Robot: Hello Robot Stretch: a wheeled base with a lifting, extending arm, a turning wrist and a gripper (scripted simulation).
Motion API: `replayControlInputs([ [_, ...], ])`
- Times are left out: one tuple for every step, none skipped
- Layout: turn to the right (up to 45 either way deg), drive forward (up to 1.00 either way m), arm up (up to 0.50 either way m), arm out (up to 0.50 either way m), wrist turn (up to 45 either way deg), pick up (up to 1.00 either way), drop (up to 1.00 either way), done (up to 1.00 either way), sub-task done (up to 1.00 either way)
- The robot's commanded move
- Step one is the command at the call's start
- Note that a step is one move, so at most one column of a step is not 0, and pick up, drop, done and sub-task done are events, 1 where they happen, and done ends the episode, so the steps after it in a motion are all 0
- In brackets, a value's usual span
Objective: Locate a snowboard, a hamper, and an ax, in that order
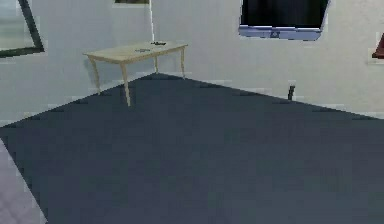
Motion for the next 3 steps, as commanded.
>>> replayControlInputs([
  [-18.0,0.00,0.00,0.00,0.0,0.00,0.00,0.00,0.00],
  [-3.0,0.00,0.00,0.00,0.0,0.00,0.00,0.00,0.00],
  [0.0,1.00,0.00,0.00,0.0,0.00,0.00,0.00,0.00],
])
